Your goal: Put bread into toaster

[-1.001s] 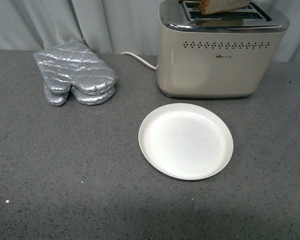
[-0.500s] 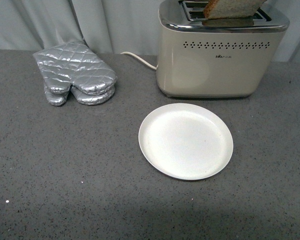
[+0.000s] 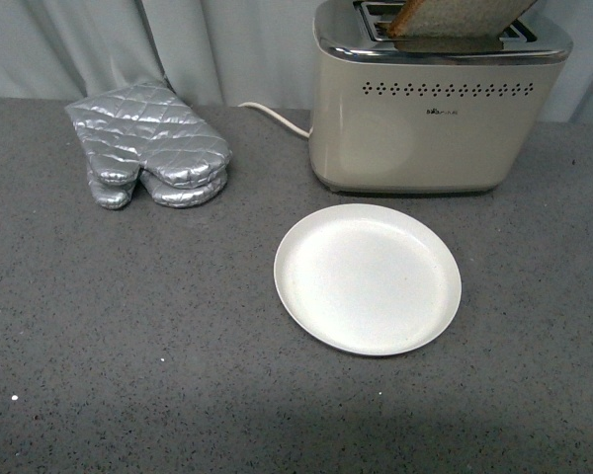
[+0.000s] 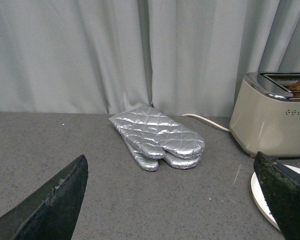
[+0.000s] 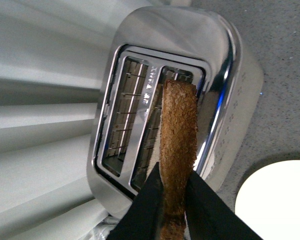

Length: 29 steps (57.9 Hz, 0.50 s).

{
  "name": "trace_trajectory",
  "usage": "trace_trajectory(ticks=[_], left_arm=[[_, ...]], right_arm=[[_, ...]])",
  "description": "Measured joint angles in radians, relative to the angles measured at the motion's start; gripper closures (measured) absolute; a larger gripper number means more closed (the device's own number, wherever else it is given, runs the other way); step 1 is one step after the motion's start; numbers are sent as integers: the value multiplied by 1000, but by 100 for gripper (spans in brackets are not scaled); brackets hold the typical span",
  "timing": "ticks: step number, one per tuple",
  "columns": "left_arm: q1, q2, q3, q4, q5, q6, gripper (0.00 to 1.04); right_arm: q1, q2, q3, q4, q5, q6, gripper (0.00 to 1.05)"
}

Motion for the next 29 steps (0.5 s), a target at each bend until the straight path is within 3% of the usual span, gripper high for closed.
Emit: trace_trajectory(ticks=[12, 23, 29], left_arm=[[0, 0, 0, 0, 0, 0, 7], [0, 0, 0, 0, 0, 0, 7], [0, 0, 0, 0, 0, 0, 7]], right_arm=[[3, -62, -25, 58, -5, -51, 38], [-13, -167, -134, 185, 7, -161, 8], [-32, -240, -223, 280, 23, -268, 10]])
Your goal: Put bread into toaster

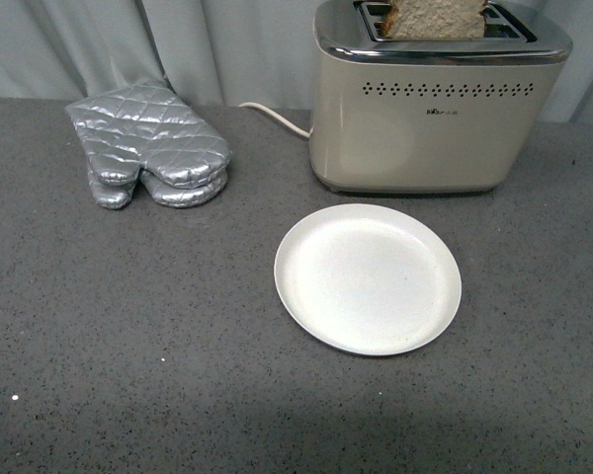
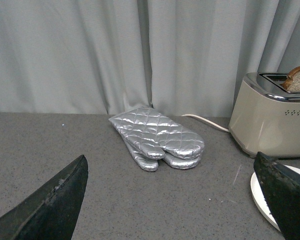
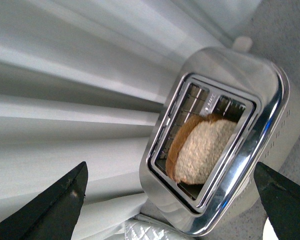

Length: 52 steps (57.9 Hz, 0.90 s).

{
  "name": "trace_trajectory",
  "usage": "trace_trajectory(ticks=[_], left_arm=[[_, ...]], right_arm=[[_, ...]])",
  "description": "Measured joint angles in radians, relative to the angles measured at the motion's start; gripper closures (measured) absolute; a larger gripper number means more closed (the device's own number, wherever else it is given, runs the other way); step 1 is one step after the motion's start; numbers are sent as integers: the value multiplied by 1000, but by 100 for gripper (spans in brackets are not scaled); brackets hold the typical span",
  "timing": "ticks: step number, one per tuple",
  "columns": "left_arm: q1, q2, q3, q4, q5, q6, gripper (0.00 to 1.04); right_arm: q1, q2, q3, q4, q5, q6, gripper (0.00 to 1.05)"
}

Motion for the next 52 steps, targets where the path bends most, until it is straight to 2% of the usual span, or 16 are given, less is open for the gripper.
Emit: trace_trajectory(ticks=[15, 19, 21, 27, 28, 32, 38, 45, 52], left_arm=[[0, 0, 0, 0, 0, 0, 7], [0, 0, 0, 0, 0, 0, 7], [0, 0, 0, 0, 0, 0, 7], [0, 0, 0, 0, 0, 0, 7], [0, 0, 0, 0, -2, 0, 7], [0, 0, 0, 0, -2, 0, 7], [0, 0, 0, 0, 0, 0, 7], [0, 0, 0, 0, 0, 0, 7], [0, 0, 0, 0, 0, 0, 7]], right_arm=[[-55, -180, -299, 244, 3, -365, 10], [-41, -272, -432, 245, 40, -459, 10], [-31, -368, -541, 283, 23, -537, 10], [-62, -531, -767, 663, -167, -834, 27], [-71, -556, -805, 726, -185, -909, 30], [-95, -616, -904, 860, -215, -1044, 41], [-133, -667, -1035, 930, -245, -1168, 59], [-166, -715, -1139, 951, -273, -1213, 79], [-200, -803, -1228, 968, -312, -1231, 105]])
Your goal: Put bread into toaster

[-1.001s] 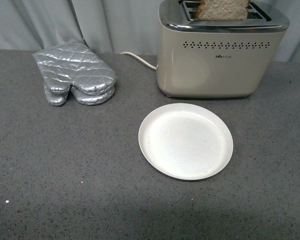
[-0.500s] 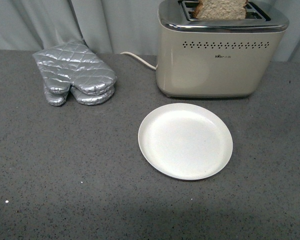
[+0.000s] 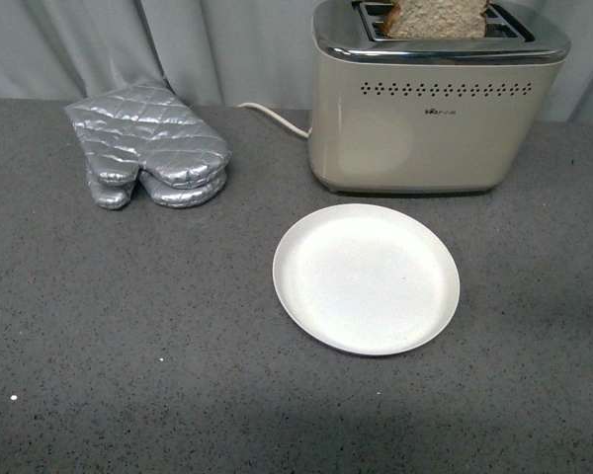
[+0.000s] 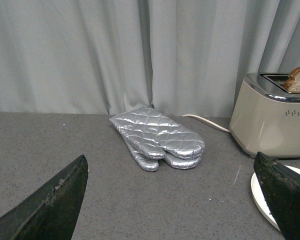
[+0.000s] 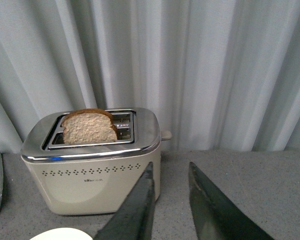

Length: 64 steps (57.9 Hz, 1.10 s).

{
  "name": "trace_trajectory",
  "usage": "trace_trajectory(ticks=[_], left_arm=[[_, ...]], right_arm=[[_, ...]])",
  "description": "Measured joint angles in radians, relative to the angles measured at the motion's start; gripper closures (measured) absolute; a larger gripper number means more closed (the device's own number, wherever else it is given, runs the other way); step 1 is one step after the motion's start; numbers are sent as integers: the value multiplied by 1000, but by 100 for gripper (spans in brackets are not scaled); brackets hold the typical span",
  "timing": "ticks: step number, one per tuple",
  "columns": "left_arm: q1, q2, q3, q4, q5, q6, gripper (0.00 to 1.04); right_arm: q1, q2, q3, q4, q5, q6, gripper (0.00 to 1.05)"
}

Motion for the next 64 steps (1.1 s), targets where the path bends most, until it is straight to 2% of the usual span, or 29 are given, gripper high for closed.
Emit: trace_trajectory(ticks=[15, 19, 24, 64], left_arm=[[0, 0, 0, 0, 0, 0, 7], [0, 0, 0, 0, 0, 0, 7], [0, 0, 0, 0, -1, 0, 7], [0, 0, 0, 0, 0, 0, 7]], right_arm=[[-50, -132, -120, -14, -46, -6, 104], [-100, -169, -142, -29, -118, -6, 104], [-128, -216, -168, -50, -122, -6, 104], [-132, -535, -278, -247, -127, -6, 104]])
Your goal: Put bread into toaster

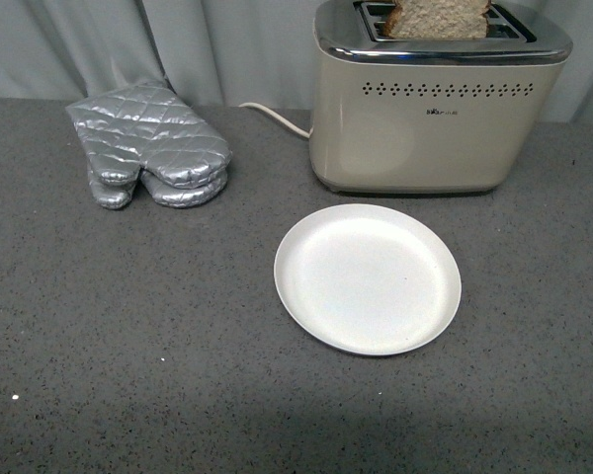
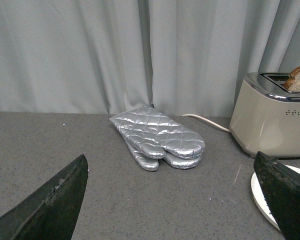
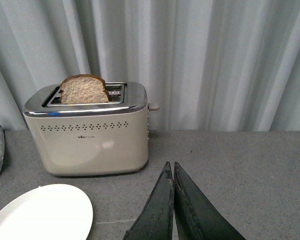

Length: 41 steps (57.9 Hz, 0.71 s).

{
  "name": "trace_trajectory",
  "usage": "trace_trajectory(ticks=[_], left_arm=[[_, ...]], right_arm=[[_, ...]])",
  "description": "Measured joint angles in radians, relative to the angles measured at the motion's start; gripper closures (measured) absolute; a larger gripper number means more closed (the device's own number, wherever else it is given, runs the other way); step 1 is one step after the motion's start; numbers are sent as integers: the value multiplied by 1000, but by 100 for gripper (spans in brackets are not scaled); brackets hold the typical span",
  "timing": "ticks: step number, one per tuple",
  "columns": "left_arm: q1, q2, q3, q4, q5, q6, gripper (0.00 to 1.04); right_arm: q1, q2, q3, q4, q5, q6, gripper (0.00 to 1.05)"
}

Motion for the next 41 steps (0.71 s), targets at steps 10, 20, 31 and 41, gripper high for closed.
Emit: trace_trajectory(ticks=[10, 20, 31, 41], left_arm=[[0, 0, 0, 0, 0, 0, 7], [0, 0, 0, 0, 0, 0, 7], [0, 0, 0, 0, 0, 0, 7], [0, 0, 0, 0, 0, 0, 7]], right_arm=[[0, -74, 0, -71, 0, 0, 104], [0, -130, 0, -127, 0, 0, 104], [0, -180, 0, -177, 0, 0, 104], [0, -227, 0, -224, 0, 0, 104]])
